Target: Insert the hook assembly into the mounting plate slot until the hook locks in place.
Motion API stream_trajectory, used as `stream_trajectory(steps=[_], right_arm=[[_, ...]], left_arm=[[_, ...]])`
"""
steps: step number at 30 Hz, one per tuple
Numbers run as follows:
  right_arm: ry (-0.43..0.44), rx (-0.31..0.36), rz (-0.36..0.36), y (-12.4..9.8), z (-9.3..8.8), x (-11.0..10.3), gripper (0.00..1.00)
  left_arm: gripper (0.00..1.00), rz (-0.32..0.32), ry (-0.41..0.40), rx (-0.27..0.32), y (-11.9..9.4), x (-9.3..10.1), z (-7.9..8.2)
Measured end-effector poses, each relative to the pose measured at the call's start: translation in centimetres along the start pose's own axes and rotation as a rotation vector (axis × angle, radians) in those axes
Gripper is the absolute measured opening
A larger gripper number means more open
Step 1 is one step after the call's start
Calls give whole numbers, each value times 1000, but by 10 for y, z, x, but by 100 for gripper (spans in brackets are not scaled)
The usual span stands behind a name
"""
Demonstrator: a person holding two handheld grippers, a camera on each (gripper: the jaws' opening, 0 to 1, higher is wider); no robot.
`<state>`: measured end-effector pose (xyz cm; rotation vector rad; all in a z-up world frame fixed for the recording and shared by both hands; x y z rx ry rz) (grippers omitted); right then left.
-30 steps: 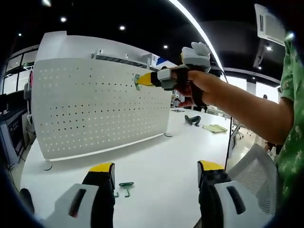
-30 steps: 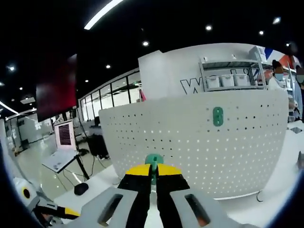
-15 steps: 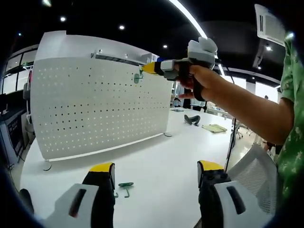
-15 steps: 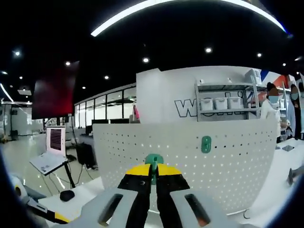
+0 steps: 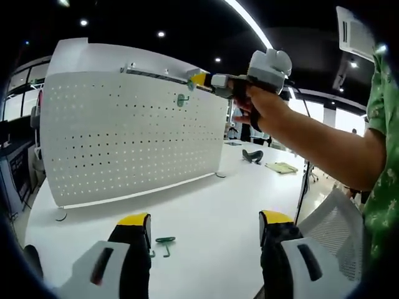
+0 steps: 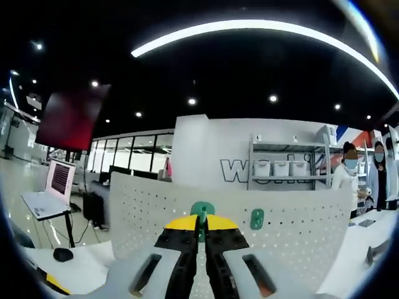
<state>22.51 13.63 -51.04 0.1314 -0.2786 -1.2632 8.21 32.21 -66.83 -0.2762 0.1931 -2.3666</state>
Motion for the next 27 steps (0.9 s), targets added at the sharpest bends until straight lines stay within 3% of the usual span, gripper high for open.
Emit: stream_trajectory(steps=[3,11,27], right_arm=[[-44,40,-26,2,2,4,2],[-66,64,-42,10,-4,5,2],[-55,63,-61,33,-15,12,2]], left_arm=[[73,0,-1,0,0,0,0],[73,-3,0,-2,1,-2,1],[73,0,1,22,5,-8,12]])
Point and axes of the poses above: the point that each gripper's makers call its tool centre point, and the gripper's own axes: y roughly forward along the fingers, x roughly to its right, z roughly out of its top, the point moved 7 cm from there along -y, roughly backward along the fingers, and after that the axes turned 1 degree about x, right-handed, at the moved point
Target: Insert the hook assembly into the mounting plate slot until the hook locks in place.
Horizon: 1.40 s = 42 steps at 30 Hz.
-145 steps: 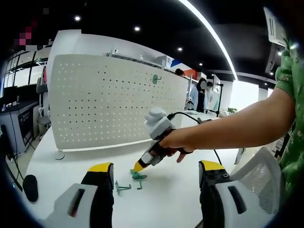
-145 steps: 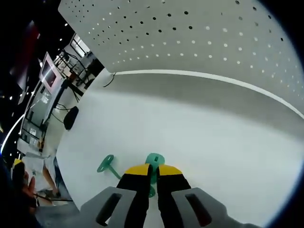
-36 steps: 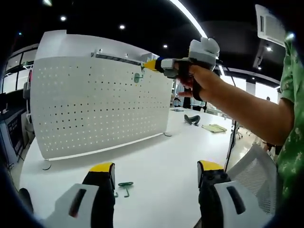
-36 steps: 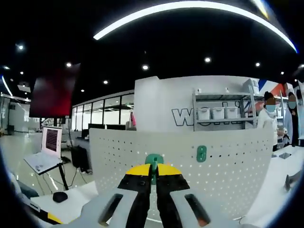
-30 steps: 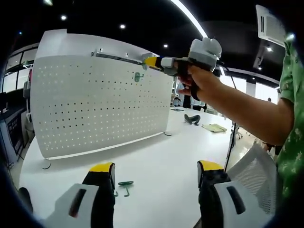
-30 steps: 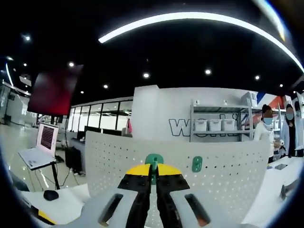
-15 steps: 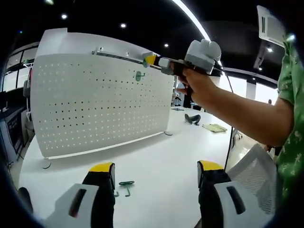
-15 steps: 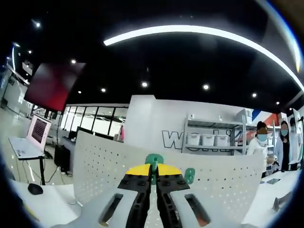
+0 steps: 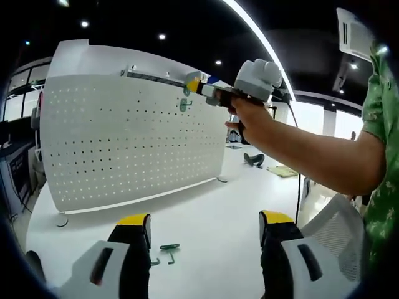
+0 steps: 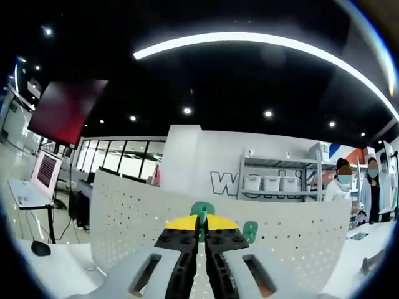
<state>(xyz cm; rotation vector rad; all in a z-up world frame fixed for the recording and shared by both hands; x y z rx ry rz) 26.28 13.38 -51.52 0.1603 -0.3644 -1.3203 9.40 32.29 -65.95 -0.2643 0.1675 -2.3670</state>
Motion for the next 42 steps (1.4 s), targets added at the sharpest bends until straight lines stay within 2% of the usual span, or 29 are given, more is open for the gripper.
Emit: stream_trajectory(steps=[13,30,42], right_arm=[[35,19,-58,17,-15,6,2],[87,-8,-124,38,-39,11,2],[25,-12,-130,48,-39,16,2]], left_arm=[[73,-5,-18,-6,6,-5,-6],[73,-10,-41,-14,15,-9,-13],[73,-11,-53,-14,20,-15,-15]])
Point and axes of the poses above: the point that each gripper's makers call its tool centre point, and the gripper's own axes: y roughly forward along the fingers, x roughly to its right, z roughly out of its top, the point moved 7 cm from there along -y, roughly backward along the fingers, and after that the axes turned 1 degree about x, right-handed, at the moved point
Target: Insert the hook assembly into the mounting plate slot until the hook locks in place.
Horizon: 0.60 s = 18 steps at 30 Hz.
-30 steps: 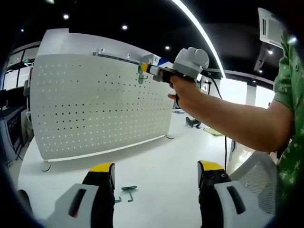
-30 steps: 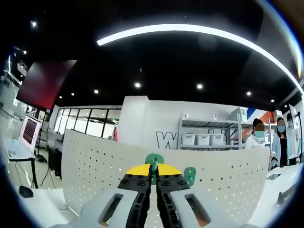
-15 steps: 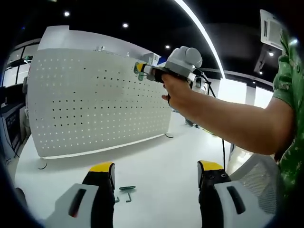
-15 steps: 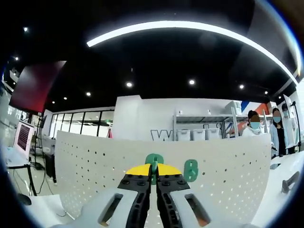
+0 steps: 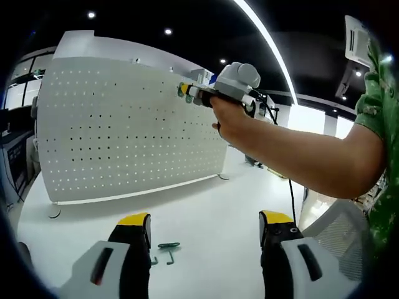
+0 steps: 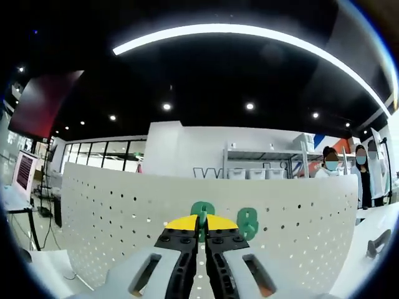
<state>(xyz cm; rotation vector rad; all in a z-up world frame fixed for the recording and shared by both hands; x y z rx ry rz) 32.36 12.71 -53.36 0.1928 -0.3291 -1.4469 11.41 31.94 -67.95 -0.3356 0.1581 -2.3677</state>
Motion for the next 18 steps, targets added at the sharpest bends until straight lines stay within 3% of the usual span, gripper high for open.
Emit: stream_trajectory(steps=[18], right_arm=[[-51,9,5,14,1,1,2]], left_arm=[[73,3,-6,-1,2,-5,0]])
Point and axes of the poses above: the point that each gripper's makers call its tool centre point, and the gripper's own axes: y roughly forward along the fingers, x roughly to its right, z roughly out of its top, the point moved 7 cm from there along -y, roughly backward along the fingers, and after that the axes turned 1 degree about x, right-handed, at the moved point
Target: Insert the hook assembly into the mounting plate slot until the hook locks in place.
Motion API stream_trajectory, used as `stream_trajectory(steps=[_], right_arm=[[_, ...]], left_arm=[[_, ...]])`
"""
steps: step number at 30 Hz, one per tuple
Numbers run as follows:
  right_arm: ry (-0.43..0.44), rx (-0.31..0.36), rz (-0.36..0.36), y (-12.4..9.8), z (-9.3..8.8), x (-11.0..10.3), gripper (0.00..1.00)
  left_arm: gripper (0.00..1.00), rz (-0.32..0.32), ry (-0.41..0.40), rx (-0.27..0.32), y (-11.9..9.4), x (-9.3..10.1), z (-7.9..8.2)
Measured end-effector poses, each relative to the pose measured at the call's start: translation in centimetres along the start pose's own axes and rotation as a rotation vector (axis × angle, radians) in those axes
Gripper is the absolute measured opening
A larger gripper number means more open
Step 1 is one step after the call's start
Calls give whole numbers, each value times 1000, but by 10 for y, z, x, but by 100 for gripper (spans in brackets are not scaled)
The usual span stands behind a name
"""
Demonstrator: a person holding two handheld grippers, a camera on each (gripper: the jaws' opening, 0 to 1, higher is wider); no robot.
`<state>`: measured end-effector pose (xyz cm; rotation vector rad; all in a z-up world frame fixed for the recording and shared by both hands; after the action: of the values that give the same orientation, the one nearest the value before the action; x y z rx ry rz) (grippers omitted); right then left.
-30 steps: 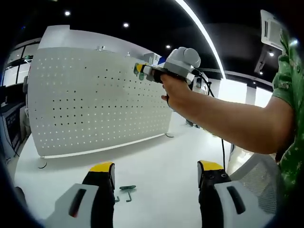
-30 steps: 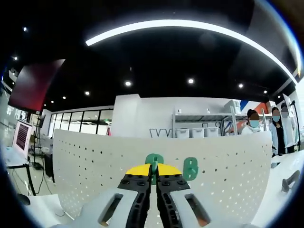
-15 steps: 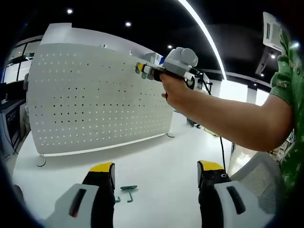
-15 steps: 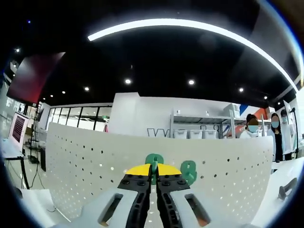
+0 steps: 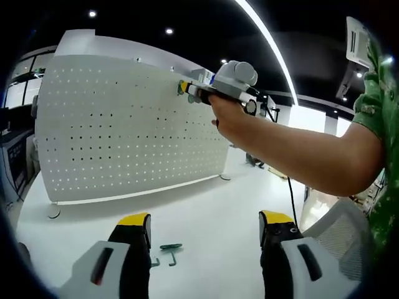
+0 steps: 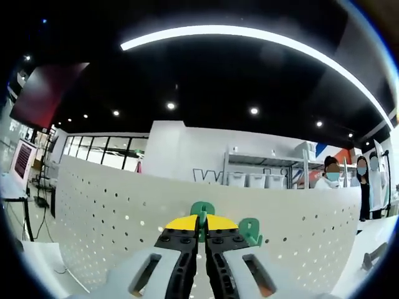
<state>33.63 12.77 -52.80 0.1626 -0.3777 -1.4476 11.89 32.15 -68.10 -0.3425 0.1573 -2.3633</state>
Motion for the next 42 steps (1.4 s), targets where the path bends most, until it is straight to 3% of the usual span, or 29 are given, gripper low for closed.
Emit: stream_trajectory(steps=[42], right_arm=[[-8,-26,-2,5,-6,4,2]], left_arm=[[72,1,-2,-4,1,-1,0]])
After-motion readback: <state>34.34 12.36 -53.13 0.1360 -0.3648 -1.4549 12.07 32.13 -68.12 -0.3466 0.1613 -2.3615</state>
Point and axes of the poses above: the point that each gripper's makers call its tool centre point, and the gripper's own axes: y roughly forward along the fingers, x roughly to its right, z roughly out of its top, the point moved 7 cm from there along -y, roughly backward along the fingers, and after that the axes turned 1 degree about x, right-handed, at the moved point
